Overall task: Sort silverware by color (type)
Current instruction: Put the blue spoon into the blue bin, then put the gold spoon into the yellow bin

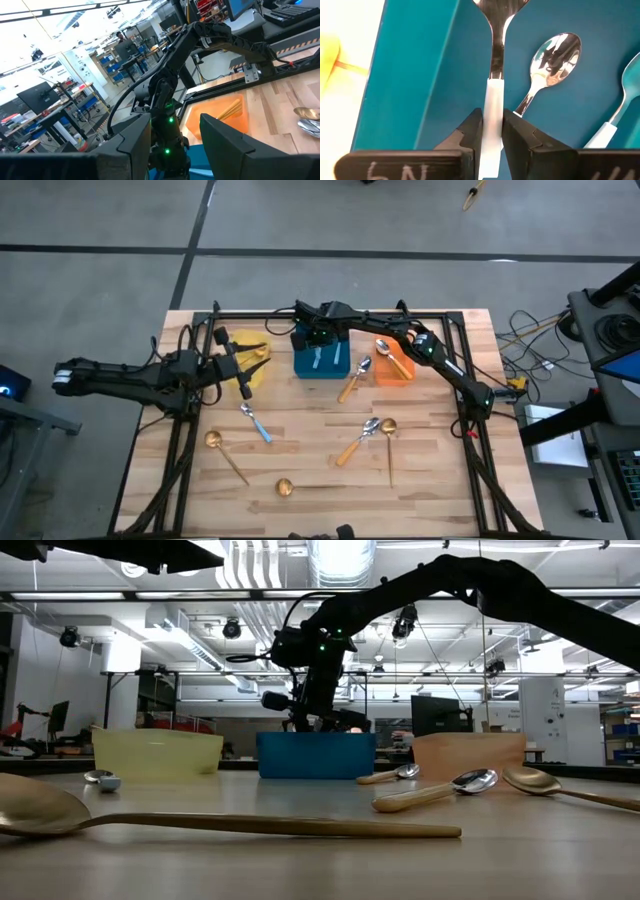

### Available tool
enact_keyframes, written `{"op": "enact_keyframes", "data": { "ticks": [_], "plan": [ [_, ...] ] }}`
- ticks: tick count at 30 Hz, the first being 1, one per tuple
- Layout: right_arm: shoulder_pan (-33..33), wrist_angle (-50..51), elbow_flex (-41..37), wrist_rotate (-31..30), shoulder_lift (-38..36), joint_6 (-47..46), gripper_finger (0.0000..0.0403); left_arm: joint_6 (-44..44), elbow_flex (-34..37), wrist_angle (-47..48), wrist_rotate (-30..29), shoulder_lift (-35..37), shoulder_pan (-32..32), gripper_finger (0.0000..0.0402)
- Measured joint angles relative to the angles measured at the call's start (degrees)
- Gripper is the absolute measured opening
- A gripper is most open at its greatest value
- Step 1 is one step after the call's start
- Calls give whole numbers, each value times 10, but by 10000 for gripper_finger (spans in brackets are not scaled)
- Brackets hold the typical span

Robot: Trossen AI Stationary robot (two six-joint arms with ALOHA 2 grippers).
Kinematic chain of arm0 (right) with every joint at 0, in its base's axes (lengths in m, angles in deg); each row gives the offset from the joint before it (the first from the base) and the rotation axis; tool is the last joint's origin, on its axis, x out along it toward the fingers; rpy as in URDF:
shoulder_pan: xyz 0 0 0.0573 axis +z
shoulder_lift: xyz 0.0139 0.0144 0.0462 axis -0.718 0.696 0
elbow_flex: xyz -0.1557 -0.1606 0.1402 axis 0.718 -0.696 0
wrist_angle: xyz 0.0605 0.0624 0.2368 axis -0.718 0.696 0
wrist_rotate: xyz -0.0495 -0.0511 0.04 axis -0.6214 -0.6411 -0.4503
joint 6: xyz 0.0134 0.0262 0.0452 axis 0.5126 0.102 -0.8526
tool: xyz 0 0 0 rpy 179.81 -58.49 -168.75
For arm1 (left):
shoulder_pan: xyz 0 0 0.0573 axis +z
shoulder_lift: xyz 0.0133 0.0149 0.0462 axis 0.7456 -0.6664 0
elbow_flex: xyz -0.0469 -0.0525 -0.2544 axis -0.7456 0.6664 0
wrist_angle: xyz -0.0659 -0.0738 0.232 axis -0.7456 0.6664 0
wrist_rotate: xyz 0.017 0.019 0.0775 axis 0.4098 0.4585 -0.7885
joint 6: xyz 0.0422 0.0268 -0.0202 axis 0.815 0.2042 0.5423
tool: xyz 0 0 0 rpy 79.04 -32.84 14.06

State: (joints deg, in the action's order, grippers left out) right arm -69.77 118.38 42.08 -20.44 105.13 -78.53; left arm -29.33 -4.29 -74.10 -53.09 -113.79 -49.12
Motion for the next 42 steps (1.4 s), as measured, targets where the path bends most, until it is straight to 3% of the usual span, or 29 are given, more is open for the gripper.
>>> {"op": "enact_keyframes", "data": {
  "ticks": [7,23,33,42],
  "plan": [
    [1,-1,0,-1,0,7,57,0,0,0,0,0,0,151],
    [6,-2,5,-4,-6,32,130,0,0,-1,0,0,0,151],
    [27,5,16,-11,-67,209,115,0,0,1,0,0,0,151],
    [90,54,7,-80,-147,336,84,-23,0,2,0,-1,0,151]
  ]
}}
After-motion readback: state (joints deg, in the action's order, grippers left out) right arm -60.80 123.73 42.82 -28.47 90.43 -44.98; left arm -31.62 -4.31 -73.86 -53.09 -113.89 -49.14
